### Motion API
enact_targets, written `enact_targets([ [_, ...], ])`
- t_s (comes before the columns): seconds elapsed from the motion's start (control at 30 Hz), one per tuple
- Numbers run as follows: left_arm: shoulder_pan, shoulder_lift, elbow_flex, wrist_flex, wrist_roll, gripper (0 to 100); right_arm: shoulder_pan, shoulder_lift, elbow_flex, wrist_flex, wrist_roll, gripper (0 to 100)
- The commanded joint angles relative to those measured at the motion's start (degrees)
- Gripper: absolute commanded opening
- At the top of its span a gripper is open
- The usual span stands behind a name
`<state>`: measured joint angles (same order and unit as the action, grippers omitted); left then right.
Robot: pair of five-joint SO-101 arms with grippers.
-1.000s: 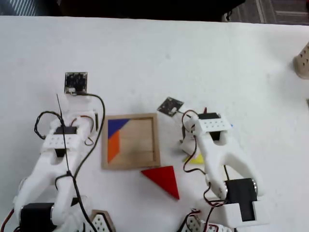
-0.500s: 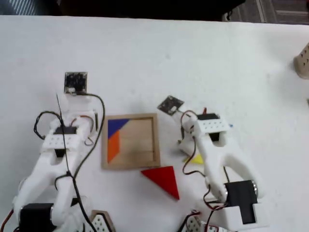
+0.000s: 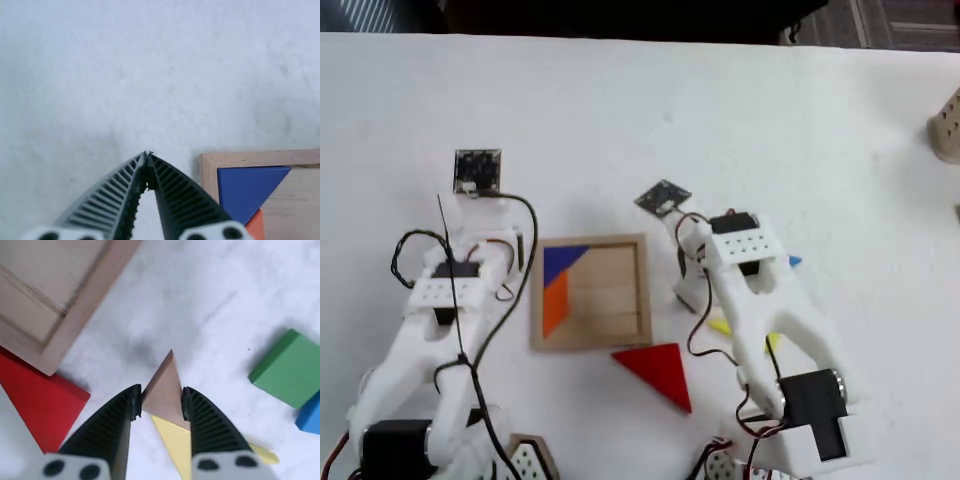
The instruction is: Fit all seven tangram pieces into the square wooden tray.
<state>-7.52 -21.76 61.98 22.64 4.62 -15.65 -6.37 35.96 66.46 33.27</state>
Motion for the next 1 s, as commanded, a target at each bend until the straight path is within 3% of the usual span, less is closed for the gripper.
enact_targets([
  [0.0,-0.6,0.0,-3.1,-1.5,-0.4,3,-2.4,-1.4,-4.8,2.2,-2.7,1.7],
  [0.27,-2.7,0.0,-3.5,-1.7,-0.4,3,-15.7,-0.8,-10.7,4.9,-12.2,1.7],
  [0.5,-3.3,0.0,-3.6,-1.8,-0.4,3,-25.7,-0.7,-10.3,-4.9,-24.0,1.7],
  [0.8,-3.3,0.0,-3.6,-1.8,-0.4,3,-29.2,1.8,-6.8,-14.1,-26.5,2.9],
  [0.97,-3.3,0.0,-3.6,-1.8,-0.4,3,-29.3,8.9,-9.8,-14.1,-26.4,18.0],
])
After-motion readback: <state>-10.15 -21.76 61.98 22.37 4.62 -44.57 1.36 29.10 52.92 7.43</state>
